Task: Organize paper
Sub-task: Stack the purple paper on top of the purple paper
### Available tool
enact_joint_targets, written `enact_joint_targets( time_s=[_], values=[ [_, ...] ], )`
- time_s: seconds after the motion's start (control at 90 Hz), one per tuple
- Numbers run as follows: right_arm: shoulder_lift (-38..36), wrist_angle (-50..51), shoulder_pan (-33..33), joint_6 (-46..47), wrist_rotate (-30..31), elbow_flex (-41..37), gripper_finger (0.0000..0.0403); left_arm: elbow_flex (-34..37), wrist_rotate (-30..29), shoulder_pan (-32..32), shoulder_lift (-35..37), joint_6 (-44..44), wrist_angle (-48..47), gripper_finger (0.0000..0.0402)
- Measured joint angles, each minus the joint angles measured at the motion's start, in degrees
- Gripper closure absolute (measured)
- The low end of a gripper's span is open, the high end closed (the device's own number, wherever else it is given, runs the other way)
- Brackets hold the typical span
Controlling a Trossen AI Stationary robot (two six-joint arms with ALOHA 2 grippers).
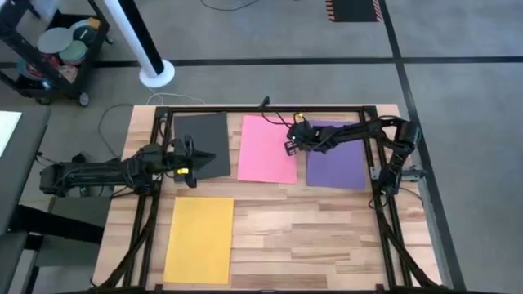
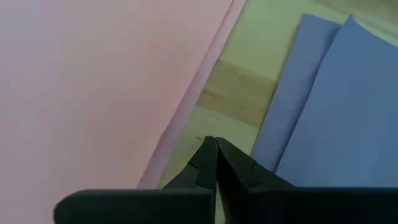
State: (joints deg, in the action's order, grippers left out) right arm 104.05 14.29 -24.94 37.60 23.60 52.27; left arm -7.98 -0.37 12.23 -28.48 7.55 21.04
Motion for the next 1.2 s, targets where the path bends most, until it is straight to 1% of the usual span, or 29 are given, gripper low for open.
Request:
enact_joint_targets(
  time_s=[0.544,0.667,0.833,0.911,1.0,1.111,1.2],
  values=[
    [0.0,0.7,-0.3,-0.2,0.1,0.0,0.0403,0.0,-0.3,0.0,0.0,0.0,-0.8,0.0402],
    [0.0,2.3,0.5,-1.8,0.2,1.3,0.0403,0.0,-0.3,0.0,0.0,0.0,-0.8,0.0402],
    [-3.0,5.0,2.1,-6.5,0.5,3.5,0.0403,0.0,-0.4,0.0,0.0,0.0,-0.8,0.0401],
    [-5.6,7.8,2.7,-9.1,-1.6,4.0,0.0403,0.0,-0.6,0.0,0.0,-0.1,-0.8,0.0401],
    [-6.8,10.9,3.6,-8.4,-2.5,4.0,0.0403,0.0,-0.6,0.0,0.0,-0.7,-0.8,0.0402],
    [-5.9,11.4,4.7,-7.2,-3.3,4.0,0.0403,0.0,-0.6,0.0,0.0,-0.8,-0.8,0.0401],
    [-3.3,9.7,5.4,-7.0,-4.0,4.0,0.0403,0.0,-0.6,0.0,0.0,-0.5,-0.8,0.0402]
  ],
)
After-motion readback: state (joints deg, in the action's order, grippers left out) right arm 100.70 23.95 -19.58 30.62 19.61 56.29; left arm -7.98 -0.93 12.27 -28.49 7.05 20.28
